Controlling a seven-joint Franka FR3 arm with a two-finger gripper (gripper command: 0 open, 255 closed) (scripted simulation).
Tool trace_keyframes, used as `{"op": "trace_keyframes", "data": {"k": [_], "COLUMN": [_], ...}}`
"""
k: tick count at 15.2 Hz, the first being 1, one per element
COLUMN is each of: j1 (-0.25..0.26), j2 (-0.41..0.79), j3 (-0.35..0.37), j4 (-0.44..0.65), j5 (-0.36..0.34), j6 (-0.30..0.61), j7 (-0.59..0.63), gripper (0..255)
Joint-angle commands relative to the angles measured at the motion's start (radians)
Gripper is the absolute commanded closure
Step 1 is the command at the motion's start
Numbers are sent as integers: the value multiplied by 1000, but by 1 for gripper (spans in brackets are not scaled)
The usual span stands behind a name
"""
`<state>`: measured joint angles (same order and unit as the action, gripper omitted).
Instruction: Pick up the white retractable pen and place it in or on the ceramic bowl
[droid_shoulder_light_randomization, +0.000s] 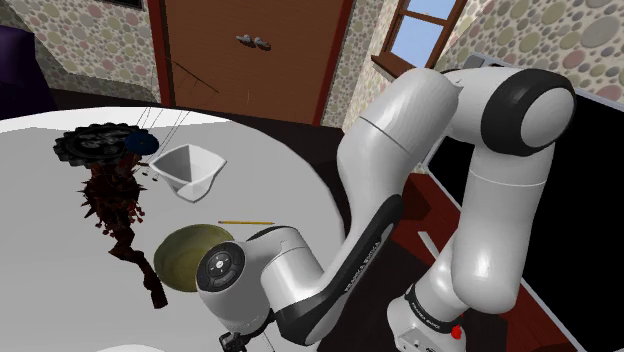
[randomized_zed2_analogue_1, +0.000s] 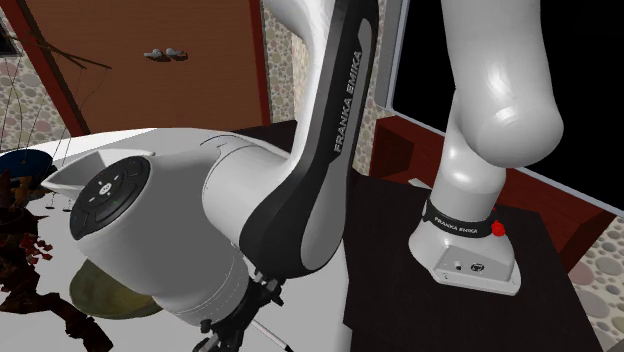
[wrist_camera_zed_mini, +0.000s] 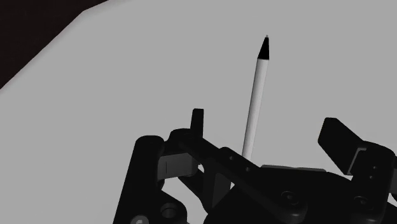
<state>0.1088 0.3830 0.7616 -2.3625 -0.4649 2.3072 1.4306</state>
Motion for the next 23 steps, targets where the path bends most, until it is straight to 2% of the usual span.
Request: {"op": "trace_keyframes", "data": {"k": [1,8,9,18,23], "j1": [6,6,6,6,-35], "j2": [15,14,14,15,-61], "j3": [-15,-15,-15,-15,41], "j4": [-8,-8,-8,-8,-17], "j5": [-21,-21,-21,-21,57], "j6": [19,19,19,19,-23], "j7": [12,12,12,12,-43], "gripper": [0,0,255,255,255]}}
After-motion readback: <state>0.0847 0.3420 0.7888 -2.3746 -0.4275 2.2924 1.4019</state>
